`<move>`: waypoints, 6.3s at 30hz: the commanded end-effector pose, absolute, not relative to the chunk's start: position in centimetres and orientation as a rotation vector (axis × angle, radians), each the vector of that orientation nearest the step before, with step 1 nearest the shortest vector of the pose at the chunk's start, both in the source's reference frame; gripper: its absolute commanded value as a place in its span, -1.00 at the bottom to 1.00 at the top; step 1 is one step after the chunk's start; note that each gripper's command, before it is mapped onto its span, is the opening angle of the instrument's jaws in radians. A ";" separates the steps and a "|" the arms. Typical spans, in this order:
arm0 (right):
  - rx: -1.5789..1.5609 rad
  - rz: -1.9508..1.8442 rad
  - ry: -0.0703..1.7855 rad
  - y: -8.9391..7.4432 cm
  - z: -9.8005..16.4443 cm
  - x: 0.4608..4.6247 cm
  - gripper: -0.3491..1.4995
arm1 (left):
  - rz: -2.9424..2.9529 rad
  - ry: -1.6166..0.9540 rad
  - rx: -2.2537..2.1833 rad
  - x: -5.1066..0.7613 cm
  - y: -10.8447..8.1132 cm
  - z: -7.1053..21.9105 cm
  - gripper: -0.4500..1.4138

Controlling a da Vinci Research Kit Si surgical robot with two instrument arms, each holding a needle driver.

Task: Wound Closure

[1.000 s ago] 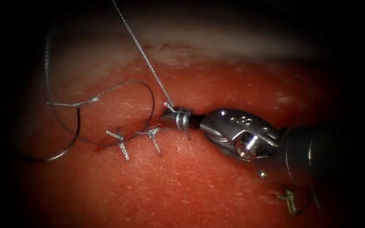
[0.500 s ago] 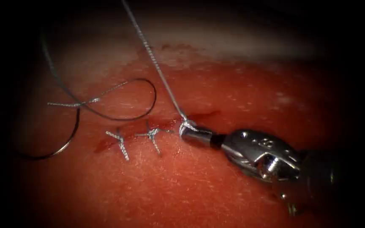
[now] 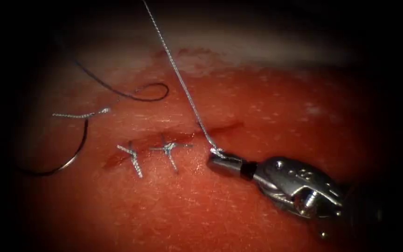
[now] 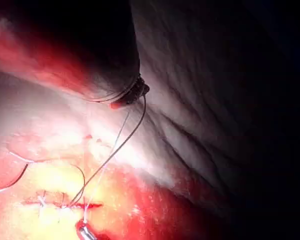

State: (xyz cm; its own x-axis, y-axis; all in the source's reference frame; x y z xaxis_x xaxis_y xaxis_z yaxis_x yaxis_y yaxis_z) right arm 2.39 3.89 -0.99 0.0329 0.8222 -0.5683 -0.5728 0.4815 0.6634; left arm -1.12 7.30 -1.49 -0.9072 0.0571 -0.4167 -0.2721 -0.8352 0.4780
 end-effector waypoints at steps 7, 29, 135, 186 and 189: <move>0.259 1.082 1.110 3.9 -1.0 2.60 -1.00 | 2.795 0.870 -0.535 -0.89 7.6 -1.6 -0.89; 0.241 1.021 1.009 3.5 -0.5 2.21 -1.00 | 2.826 0.915 -0.464 -0.66 7.5 -1.6 -0.89; 0.847 0.355 1.318 5.2 -1.5 2.64 -0.56 | 2.349 0.213 -1.061 -2.80 4.5 -0.5 -0.89; 0.731 -0.140 0.747 4.4 -1.1 2.71 0.18 | 2.393 0.198 -1.021 -2.74 4.3 -0.4 -0.89; 0.712 -0.183 0.765 4.4 -1.1 2.65 0.18 | 2.395 0.197 -1.017 -2.74 4.3 -0.4 -0.89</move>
